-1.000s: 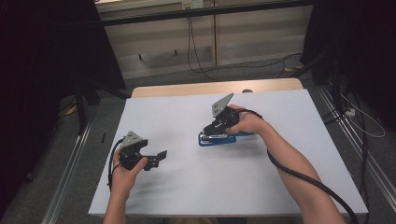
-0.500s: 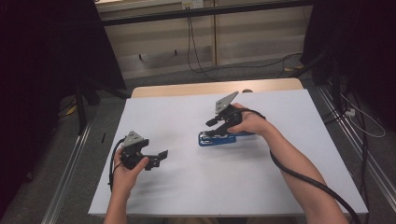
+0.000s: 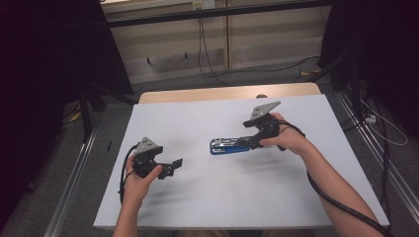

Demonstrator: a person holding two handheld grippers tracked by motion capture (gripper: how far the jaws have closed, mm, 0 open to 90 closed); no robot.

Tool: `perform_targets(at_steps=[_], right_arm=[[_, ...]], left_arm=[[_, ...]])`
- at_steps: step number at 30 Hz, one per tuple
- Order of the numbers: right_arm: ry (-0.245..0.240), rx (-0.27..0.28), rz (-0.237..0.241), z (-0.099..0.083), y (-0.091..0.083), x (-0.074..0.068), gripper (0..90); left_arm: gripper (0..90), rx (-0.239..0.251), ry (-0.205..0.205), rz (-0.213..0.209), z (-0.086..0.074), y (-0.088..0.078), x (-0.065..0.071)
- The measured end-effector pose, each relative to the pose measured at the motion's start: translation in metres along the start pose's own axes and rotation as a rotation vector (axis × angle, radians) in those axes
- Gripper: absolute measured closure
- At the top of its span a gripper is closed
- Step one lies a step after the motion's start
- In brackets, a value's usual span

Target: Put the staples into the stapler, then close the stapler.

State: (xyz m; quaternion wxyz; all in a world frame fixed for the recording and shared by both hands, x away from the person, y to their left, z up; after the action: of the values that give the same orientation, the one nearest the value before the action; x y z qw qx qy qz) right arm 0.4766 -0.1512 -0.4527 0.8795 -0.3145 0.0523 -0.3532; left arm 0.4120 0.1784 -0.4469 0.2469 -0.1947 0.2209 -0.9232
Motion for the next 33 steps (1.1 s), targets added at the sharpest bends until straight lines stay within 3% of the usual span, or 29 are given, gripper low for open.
perform_targets(at_steps=[3, 6, 8, 12, 19, 23, 26, 28, 31, 33], right_arm=[[0.003, -0.013, -0.043, -0.007, -0.009, 0.002, 13.1], [0.016, -0.045, -0.119, -0.017, -0.019, 0.004, 8.6], [0.026, -0.062, -0.14, -0.026, -0.025, 0.004, 8.6], [0.079, -0.032, -0.16, -0.038, -0.04, 0.005, 8.2], [0.096, -0.043, -0.248, -0.048, -0.058, 0.01, 8.6], [0.114, -0.057, -0.298, -0.059, -0.063, 0.012, 10.6], [0.169, -0.045, -0.301, -0.065, -0.067, 0.011, 10.5], [0.204, -0.053, -0.347, -0.068, -0.071, 0.014, 8.9], [0.264, -0.044, -0.372, -0.071, -0.076, 0.017, 9.1], [0.268, -0.053, -0.383, -0.073, -0.079, 0.017, 13.5]], left_arm=[[5.8, -0.003, 0.003, -0.008, 0.001, 0.002, 0.001], [5.8, -0.01, 0.011, -0.015, 0.002, 0.006, 0.003], [5.8, -0.013, 0.017, -0.018, 0.003, 0.008, 0.004], [5.8, -0.029, 0.026, -0.025, 0.002, 0.014, 0.007], [6.3, -0.031, 0.023, -0.039, 0.006, 0.023, 0.01], [5.5, -0.006, 0.023, -0.082, 0.01, 0.03, 0.013], [5.5, -0.009, 0.035, -0.093, 0.014, 0.037, 0.016], [5.7, -0.015, 0.044, -0.096, 0.016, 0.041, 0.018], [13.2, -0.001, 0.046, -0.096, 0.019, 0.046, 0.02], [17.7, 0.003, 0.051, -0.095, 0.02, 0.049, 0.021]])
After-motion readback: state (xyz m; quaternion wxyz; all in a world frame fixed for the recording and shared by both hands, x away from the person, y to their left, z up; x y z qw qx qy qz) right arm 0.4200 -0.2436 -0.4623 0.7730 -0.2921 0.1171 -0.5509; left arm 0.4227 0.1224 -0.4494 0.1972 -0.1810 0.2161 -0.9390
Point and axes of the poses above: each handheld gripper's, and its own axes: y roughly forward along the jaws, z roughly out of its top, x roughly to its right, the point moved 5 cm from there along y, roughly forward along the jaws, and after that the axes turned 15 degrees about -z, right-handed, at the moved point
